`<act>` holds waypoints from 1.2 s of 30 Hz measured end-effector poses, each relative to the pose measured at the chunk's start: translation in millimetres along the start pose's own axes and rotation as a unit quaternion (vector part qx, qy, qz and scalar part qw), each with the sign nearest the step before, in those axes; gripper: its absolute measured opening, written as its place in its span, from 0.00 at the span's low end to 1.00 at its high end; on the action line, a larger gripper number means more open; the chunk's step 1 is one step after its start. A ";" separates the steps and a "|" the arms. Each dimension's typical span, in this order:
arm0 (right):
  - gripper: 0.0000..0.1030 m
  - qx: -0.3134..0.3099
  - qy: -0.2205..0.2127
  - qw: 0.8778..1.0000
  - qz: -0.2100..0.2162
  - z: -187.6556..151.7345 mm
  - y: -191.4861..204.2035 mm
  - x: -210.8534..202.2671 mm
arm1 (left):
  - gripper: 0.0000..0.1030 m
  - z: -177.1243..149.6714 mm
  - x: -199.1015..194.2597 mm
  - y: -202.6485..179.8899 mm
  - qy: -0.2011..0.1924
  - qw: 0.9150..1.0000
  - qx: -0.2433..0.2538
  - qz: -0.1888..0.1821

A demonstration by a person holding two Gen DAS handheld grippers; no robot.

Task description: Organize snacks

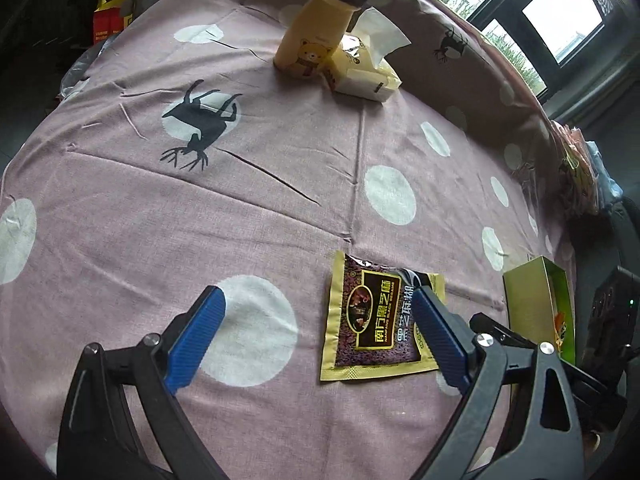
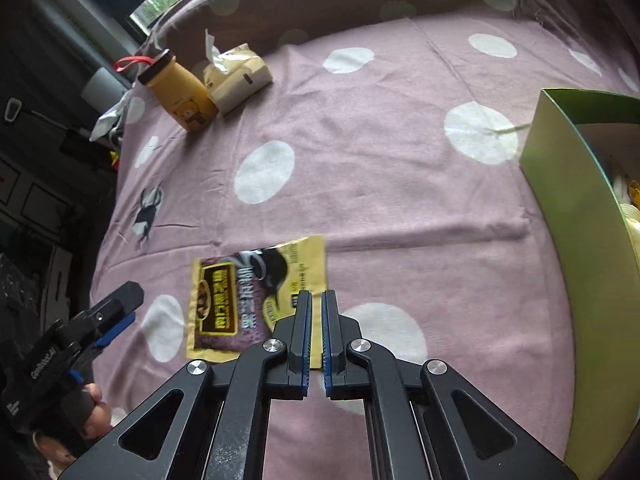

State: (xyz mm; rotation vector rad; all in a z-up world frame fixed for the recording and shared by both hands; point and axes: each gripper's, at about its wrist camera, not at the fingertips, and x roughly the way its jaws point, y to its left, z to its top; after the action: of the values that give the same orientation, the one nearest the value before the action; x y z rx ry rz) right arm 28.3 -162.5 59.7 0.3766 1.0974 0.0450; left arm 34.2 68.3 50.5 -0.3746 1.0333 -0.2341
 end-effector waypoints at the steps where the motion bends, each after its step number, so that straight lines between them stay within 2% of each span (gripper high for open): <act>1: 0.06 0.004 -0.002 1.000 -0.005 2.0 -5.7 2.2 | 0.91 -1.6 4.0 -3.8 0.007 1.000 0.008 0.003; 2: 0.10 0.006 0.002 1.000 -0.006 3.8 -9.2 5.3 | 0.91 -3.3 8.4 -6.6 0.015 1.000 0.014 0.005; 3: 0.21 0.008 0.011 1.000 -0.004 3.8 -12.4 8.6 | 0.91 -4.3 13.1 -8.1 0.023 1.000 0.018 0.006; 4: 0.37 0.011 0.019 1.000 0.005 4.5 -14.1 13.0 | 0.91 -4.4 17.6 -8.8 0.030 0.999 0.018 0.007; 6: 0.50 0.018 0.027 0.999 0.029 5.9 -13.9 20.4 | 0.90 -4.5 24.5 -8.5 0.041 0.999 0.012 0.003; 10: 0.50 0.024 0.040 0.996 0.073 10.7 -3.4 35.1 | 0.80 -7.9 35.1 -9.2 0.063 0.998 -0.001 -0.020; 12: 0.50 0.042 0.050 0.993 0.098 12.5 -1.4 43.5 | 0.70 -9.9 36.7 -14.4 0.055 0.998 0.012 -0.006; 14: 0.50 0.056 0.050 0.991 0.109 13.6 -1.2 47.4 | 0.50 -12.9 38.7 -21.7 0.058 0.998 0.033 -0.003; 16: 0.50 0.059 0.047 0.990 0.120 12.2 -0.2 49.0 | 0.42 -16.1 41.3 -27.5 0.060 0.997 0.047 -0.001; 18: 0.50 0.056 0.043 0.990 0.119 10.3 1.9 48.2 | 0.40 -18.9 41.9 -32.8 0.054 0.996 0.064 0.015; 20: 0.46 0.053 0.049 0.988 0.139 8.1 5.6 49.5 | 0.34 -20.8 40.8 -36.4 0.056 0.996 0.069 -0.001; 22: 0.42 0.062 0.069 0.982 0.167 4.7 8.6 54.8 | 0.34 -22.2 37.1 -40.7 0.057 0.996 0.072 -0.019; 23: 0.39 0.060 0.067 0.983 0.160 3.4 10.8 54.5 | 0.34 -22.5 33.4 -43.3 0.048 0.996 0.076 -0.017; 24: 0.31 0.055 0.060 0.987 0.141 2.4 13.4 51.9 | 0.34 -22.6 29.2 -45.7 0.040 0.996 0.079 -0.021; 25: 0.28 0.051 0.054 0.989 0.126 0.7 15.6 48.3 | 0.34 -22.4 25.2 -48.5 0.034 0.996 0.081 -0.029; 31: 0.28 0.052 -0.005 0.988 0.145 -4.6 9.2 2.9 | 0.34 -26.4 -11.2 -78.7 -0.022 0.991 0.115 -0.059; 36: 0.28 0.060 -0.073 0.982 0.164 -4.5 -8.9 -51.2 | 0.34 -29.6 -41.3 -119.3 -0.066 0.981 0.158 -0.094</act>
State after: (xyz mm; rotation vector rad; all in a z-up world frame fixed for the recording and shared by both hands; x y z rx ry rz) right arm -0.7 -180.9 99.0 0.6566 0.8865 0.2405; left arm -13.6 -31.3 118.5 -0.1953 0.8141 -0.5290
